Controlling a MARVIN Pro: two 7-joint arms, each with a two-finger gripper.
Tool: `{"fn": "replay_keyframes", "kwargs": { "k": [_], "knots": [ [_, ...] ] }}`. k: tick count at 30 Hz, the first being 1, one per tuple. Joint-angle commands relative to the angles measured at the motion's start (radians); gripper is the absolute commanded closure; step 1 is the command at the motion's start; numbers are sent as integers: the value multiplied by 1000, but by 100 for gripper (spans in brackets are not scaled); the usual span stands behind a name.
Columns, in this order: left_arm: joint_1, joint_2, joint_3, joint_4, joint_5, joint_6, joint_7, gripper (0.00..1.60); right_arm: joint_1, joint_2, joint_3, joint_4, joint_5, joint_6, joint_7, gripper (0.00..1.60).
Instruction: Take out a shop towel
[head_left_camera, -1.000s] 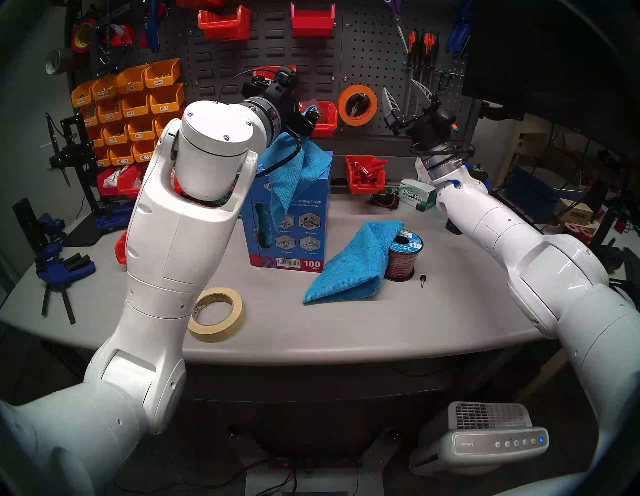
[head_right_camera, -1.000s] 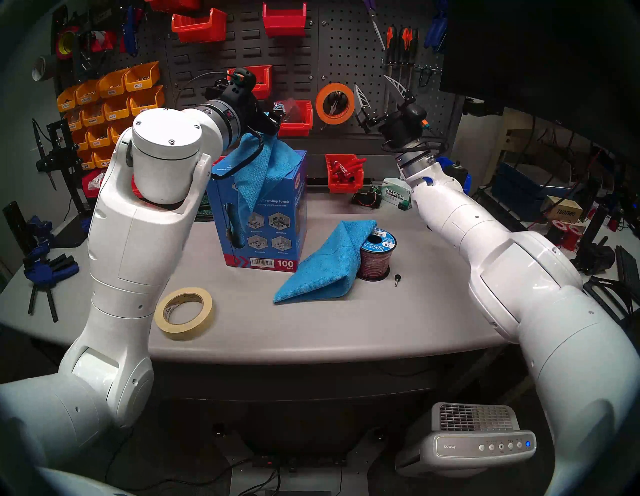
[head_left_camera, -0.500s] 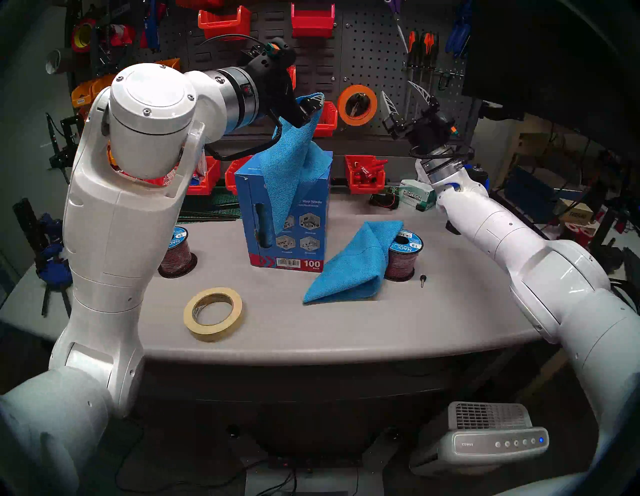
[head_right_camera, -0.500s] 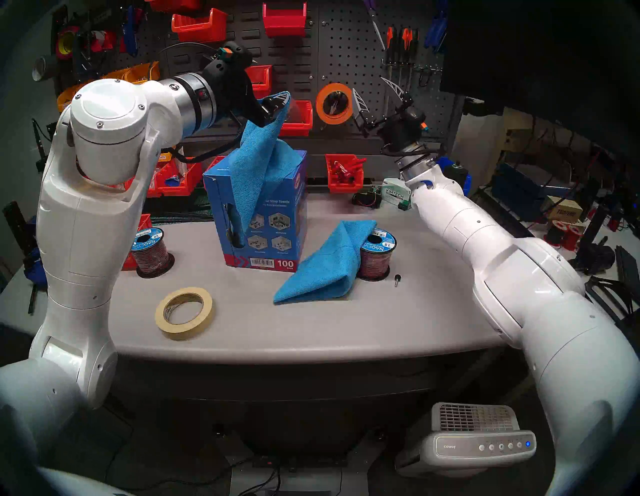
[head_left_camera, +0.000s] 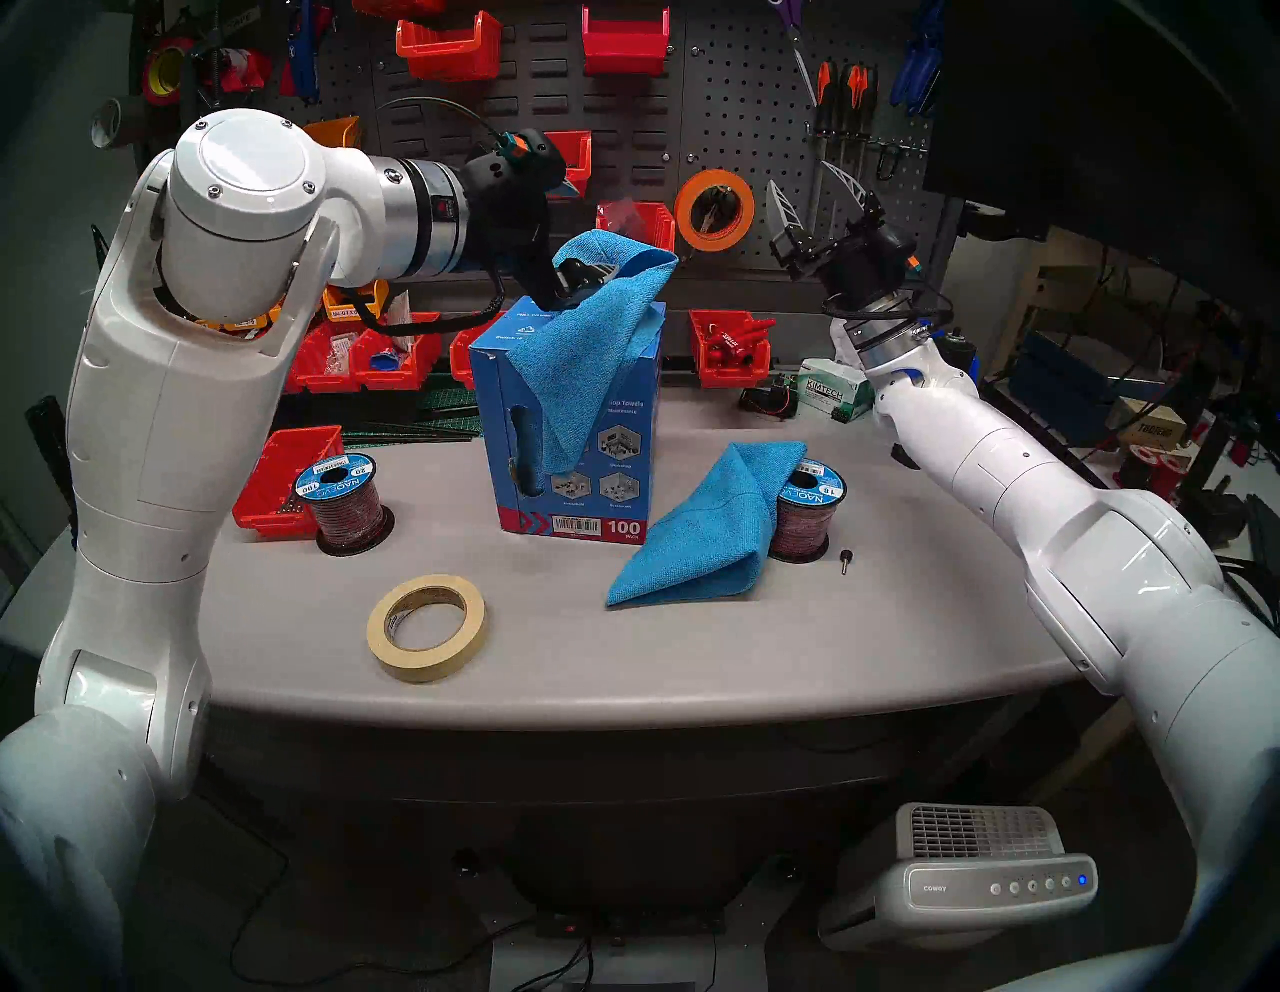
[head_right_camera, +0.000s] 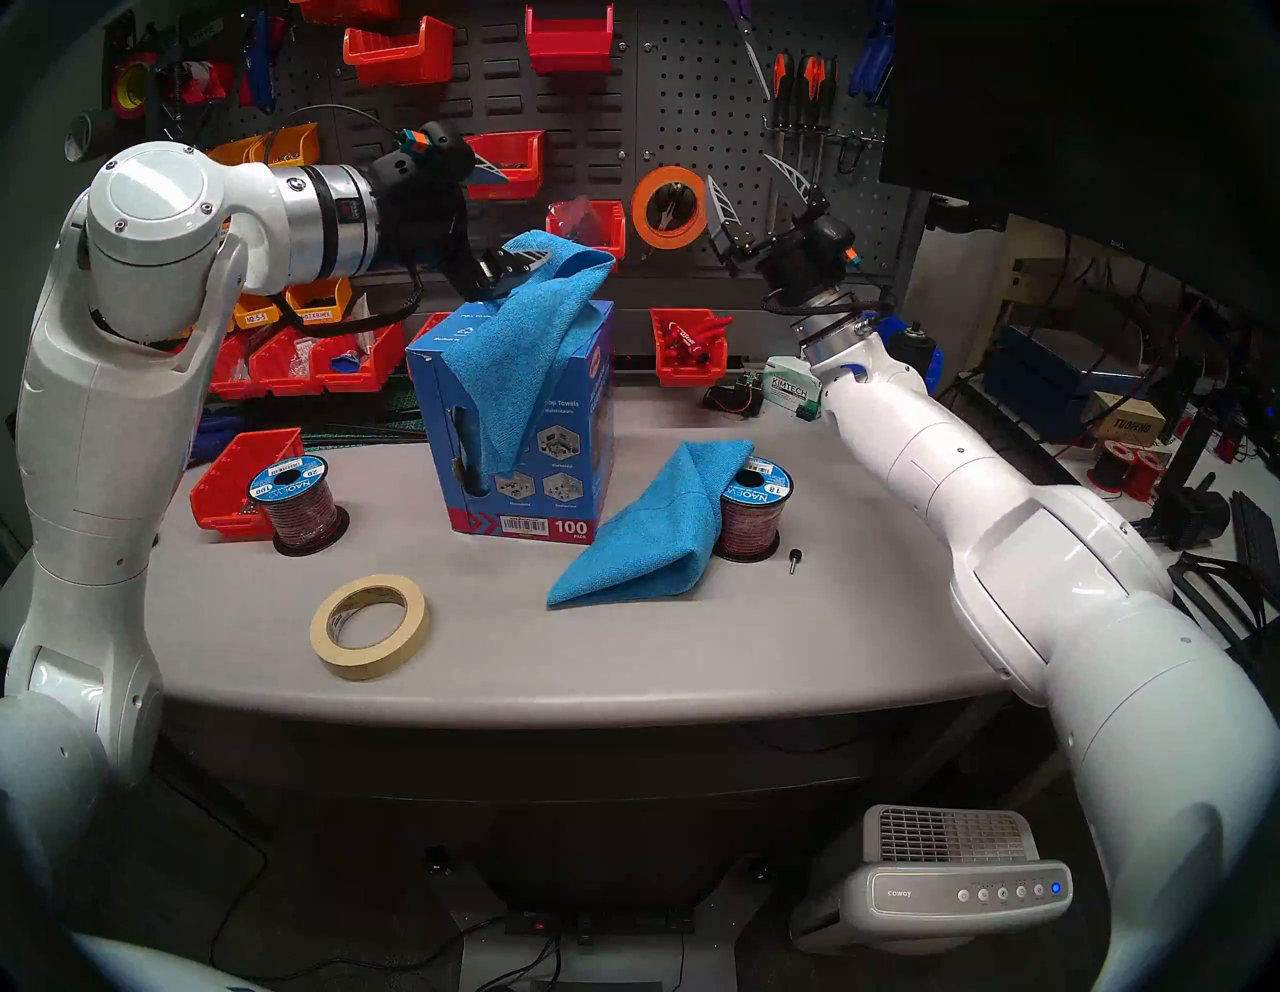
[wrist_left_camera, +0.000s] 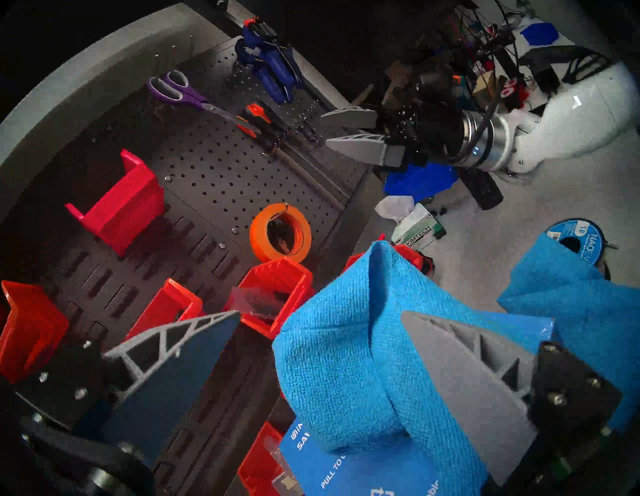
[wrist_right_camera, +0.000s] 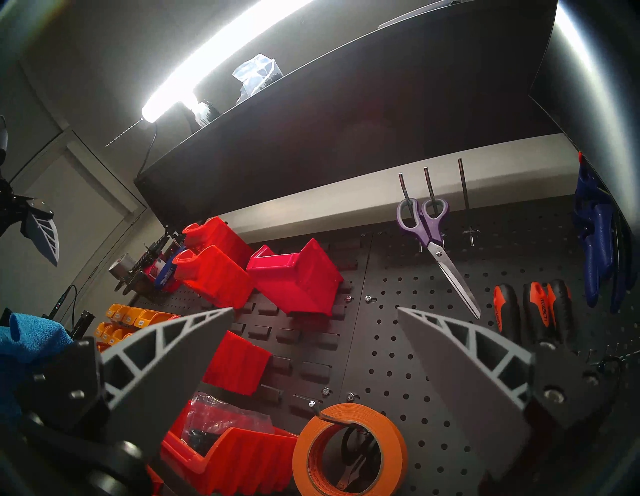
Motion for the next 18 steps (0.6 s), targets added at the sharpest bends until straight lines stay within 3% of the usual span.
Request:
{"fn": "replay_keyframes", "kwargs": {
  "k": [1,6,18],
  "knots": [
    [-109,-58,-27,30,2,-76,-4,0,-1,50,38,-57,4,0,29,0],
    [-144,-86,-57,56,-10,-79,38,0,-17,69,51,-85,-2,0,34,0],
    [3,-87,-285,-74,40,6,243,0,-21,63,42,-89,-15,0,10,0]
  ]
}}
